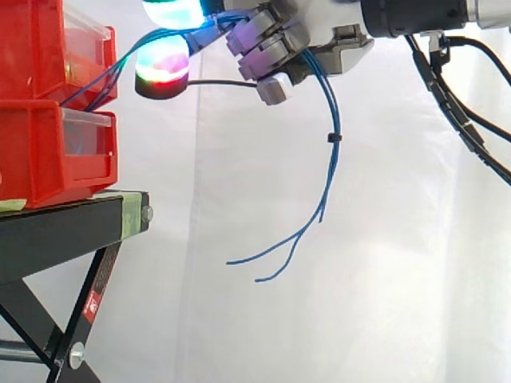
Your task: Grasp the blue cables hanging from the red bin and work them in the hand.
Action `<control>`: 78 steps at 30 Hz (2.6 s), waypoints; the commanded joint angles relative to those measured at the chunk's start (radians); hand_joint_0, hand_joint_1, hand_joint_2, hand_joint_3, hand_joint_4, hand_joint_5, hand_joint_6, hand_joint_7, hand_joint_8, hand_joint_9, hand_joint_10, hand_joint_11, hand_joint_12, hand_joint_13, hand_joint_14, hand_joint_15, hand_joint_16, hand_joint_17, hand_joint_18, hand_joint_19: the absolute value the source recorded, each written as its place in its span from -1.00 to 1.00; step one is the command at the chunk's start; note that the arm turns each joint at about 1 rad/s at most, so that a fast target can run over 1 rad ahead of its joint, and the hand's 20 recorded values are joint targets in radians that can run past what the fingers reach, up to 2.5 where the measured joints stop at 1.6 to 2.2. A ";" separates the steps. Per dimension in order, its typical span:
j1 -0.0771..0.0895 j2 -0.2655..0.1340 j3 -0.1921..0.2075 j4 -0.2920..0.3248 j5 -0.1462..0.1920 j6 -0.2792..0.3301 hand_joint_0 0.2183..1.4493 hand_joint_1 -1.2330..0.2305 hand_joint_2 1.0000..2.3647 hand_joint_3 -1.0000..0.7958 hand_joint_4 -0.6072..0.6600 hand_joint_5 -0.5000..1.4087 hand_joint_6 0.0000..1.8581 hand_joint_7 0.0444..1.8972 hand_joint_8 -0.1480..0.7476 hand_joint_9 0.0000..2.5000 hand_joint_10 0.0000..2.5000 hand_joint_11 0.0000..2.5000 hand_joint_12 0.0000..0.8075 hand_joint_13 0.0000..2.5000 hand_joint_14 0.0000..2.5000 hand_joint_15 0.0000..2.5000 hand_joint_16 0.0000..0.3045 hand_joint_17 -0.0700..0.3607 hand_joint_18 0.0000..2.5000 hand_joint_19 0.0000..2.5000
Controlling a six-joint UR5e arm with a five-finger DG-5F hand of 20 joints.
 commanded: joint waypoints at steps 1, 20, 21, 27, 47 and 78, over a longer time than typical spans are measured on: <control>-0.004 0.000 0.000 0.009 -0.013 -0.016 0.09 0.00 -0.98 -0.22 0.56 -0.05 -0.98 0.15 0.47 0.53 1.00 1.00 0.74 0.65 1.00 0.66 0.37 0.05 0.94 -0.39; -0.012 0.000 0.043 -0.014 -0.035 -0.044 0.22 -0.18 -0.98 0.14 0.56 -0.08 -0.99 0.17 0.47 0.53 1.00 1.00 0.74 0.65 1.00 0.66 0.37 0.05 0.94 -0.39; -0.013 0.000 0.043 -0.014 -0.035 -0.044 0.23 -0.19 -0.98 0.16 0.55 -0.09 -0.98 0.18 0.47 0.53 1.00 1.00 0.74 0.65 1.00 0.66 0.37 0.05 0.94 -0.39; -0.015 0.000 0.043 -0.018 -0.033 -0.042 0.24 -0.20 -0.98 0.17 0.55 -0.09 -0.99 0.18 0.47 0.53 1.00 1.00 0.74 0.65 1.00 0.66 0.37 0.05 0.94 -0.39; -0.018 0.020 0.043 -0.158 -0.078 -0.018 0.22 -0.24 -0.91 0.39 0.55 -0.09 -0.99 0.18 0.47 0.53 1.00 1.00 0.74 0.65 1.00 0.66 0.37 0.05 0.94 -0.39; -0.036 0.032 0.043 -0.199 -0.111 -0.045 0.31 -0.30 -0.41 0.72 0.07 -0.15 -0.99 0.12 0.47 0.53 1.00 1.00 0.74 0.65 1.00 0.66 0.37 0.05 0.94 -0.39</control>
